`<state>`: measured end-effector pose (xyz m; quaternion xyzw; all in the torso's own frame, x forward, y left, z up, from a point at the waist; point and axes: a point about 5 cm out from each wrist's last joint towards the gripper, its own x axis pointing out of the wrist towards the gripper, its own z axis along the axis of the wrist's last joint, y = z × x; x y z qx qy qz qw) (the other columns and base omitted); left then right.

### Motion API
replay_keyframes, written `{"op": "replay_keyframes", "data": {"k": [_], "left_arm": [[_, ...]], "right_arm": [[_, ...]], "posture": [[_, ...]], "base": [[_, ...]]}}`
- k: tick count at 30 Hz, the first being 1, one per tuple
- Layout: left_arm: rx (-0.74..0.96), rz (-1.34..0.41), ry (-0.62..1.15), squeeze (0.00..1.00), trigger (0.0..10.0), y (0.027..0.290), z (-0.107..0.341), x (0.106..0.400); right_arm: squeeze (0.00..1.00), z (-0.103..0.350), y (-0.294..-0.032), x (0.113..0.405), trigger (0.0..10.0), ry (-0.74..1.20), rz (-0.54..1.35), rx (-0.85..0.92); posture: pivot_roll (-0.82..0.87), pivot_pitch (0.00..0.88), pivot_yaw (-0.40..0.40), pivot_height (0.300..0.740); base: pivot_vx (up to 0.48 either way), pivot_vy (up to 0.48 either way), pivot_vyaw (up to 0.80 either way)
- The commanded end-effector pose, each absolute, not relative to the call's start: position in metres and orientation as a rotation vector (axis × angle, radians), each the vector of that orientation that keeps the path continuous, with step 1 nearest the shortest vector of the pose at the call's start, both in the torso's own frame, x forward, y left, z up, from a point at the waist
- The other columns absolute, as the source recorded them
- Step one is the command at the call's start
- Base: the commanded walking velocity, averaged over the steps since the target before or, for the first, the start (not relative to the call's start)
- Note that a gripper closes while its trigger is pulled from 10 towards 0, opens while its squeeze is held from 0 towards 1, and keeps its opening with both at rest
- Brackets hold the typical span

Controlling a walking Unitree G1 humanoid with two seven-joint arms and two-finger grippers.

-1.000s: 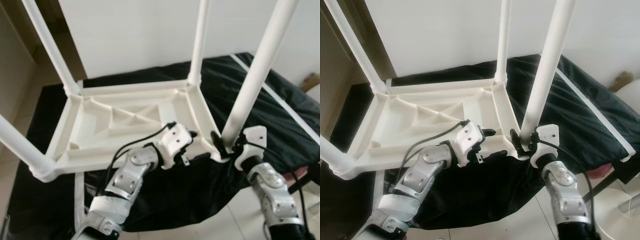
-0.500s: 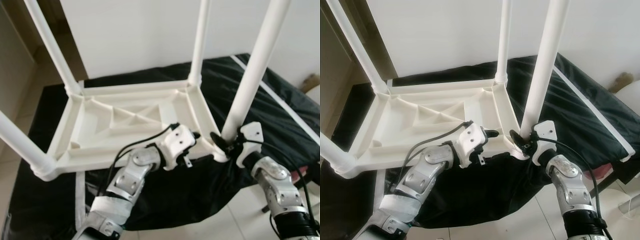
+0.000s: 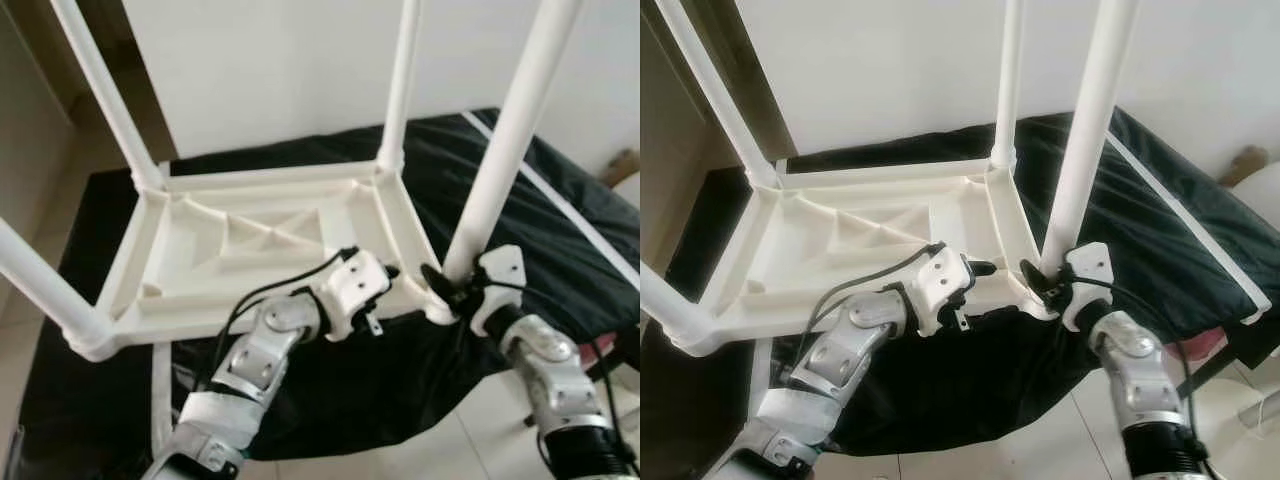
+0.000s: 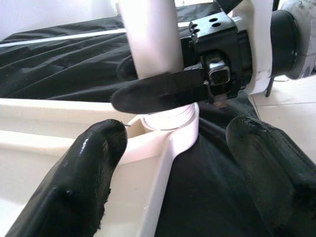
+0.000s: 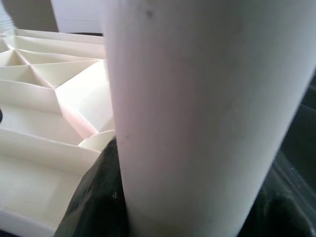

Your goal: Building children table

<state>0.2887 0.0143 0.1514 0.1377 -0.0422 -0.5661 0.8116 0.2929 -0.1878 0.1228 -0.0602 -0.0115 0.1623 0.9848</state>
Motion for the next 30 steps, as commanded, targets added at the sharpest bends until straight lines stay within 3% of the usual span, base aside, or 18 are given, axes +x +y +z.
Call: {"op": "replay_keyframes", "data": {"k": [1,9,10,16,21,30], "left_arm": [[0.31,-1.208,-0.068,0.0,10.0,0.015,0.147,0.29],[0.305,-1.134,-0.047,0.0,10.0,0.017,0.143,0.298],[0.272,-1.127,-0.053,0.0,10.0,0.017,0.144,0.298],[0.259,-1.119,-0.052,0.0,10.0,0.018,0.143,0.298],[0.252,-1.119,-0.052,0.0,10.0,0.017,0.143,0.297],[0.247,-1.117,-0.056,0.0,10.0,0.017,0.144,0.298]], "right_arm": [[0.0,0.095,-0.184,0.285,10.0,0.112,0.286,-0.167],[0.0,0.089,-0.18,0.287,10.0,0.14,0.073,-0.077],[0.0,0.085,-0.179,0.288,10.0,0.164,-0.018,-0.082],[0.0,0.084,-0.171,0.286,10.0,0.171,-0.124,-0.078],[0.0,0.082,-0.161,0.279,10.0,0.194,-0.362,0.011],[0.0,0.092,-0.144,0.284,10.0,0.134,-0.285,0.082]], "posture": [[-0.1,0.0,0.051,0.74],[-0.1,0.0,0.051,0.74],[-0.1,0.0,0.046,0.74],[-0.1,0.0,0.044,0.74],[-0.09,0.0,0.04,0.74],[-0.08,0.0,0.035,0.74]], "base": [[0.0,0.0,0.0],[0.0,0.0,0.0],[0.0,0.0,0.0],[0.0,0.0,0.0],[0.0,0.0,0.0],[0.0,0.0,0.0]]}}
